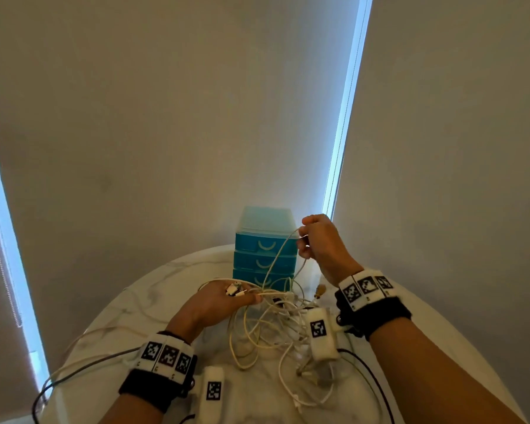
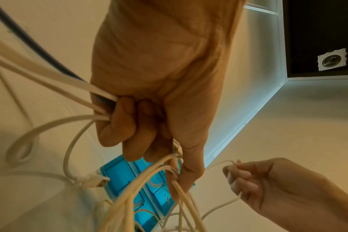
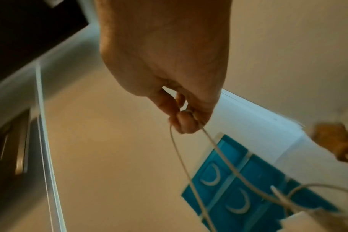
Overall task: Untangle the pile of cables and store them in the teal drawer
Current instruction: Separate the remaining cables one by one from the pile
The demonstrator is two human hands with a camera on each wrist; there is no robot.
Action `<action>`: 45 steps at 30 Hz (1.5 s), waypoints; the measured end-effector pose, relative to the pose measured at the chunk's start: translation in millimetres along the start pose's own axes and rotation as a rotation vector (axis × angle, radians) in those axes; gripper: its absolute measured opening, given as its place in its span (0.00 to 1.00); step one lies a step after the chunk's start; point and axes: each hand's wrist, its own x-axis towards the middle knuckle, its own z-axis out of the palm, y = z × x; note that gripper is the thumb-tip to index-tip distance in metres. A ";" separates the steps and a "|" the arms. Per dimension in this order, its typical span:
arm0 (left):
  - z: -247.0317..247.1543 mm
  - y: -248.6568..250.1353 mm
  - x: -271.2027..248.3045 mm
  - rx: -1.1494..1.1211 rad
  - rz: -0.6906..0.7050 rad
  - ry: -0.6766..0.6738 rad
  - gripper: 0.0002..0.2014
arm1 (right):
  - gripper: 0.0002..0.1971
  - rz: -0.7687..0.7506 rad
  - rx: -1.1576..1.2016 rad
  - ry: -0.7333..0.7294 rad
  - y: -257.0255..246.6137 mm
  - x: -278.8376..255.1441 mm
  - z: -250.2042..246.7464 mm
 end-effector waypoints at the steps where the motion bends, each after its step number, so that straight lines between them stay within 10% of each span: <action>1: 0.7 -1.0 0.2 0.013 0.004 0.025 0.06 | 0.08 0.025 0.075 0.020 -3.0 -2.1 -5.7; 4: 1.5 -5.4 2.6 0.022 0.008 0.150 0.08 | 0.09 0.111 0.025 0.016 -0.1 -12.7 -24.5; 8: 1.2 -3.7 0.5 -0.057 0.019 0.188 0.09 | 0.24 0.159 -0.546 -0.522 29.1 -41.9 -42.9; 10: 1.6 -1.1 -2.2 -0.080 -0.001 0.127 0.09 | 0.22 0.144 -0.282 -0.671 49.8 -51.8 -45.9; 14: -1.4 8.8 -12.0 -0.040 -0.126 0.039 0.18 | 0.24 0.148 0.444 -0.288 80.1 -58.9 -44.3; 24: -63.4 25.7 -38.2 0.169 -0.137 -0.336 0.35 | 0.24 0.235 0.744 0.096 106.2 -56.3 -37.0; 32: -59.9 65.6 -35.8 -0.361 0.151 0.108 0.29 | 0.22 0.306 0.542 -0.217 93.9 -61.8 -28.9; 35: -21.5 74.6 -20.5 -0.036 0.051 -0.039 0.10 | 0.20 0.273 0.422 -0.347 87.7 -67.3 -29.3; 45: 12.2 26.1 0.4 0.002 0.037 -0.147 0.18 | 0.14 -0.183 0.476 -0.201 82.1 -69.2 -33.8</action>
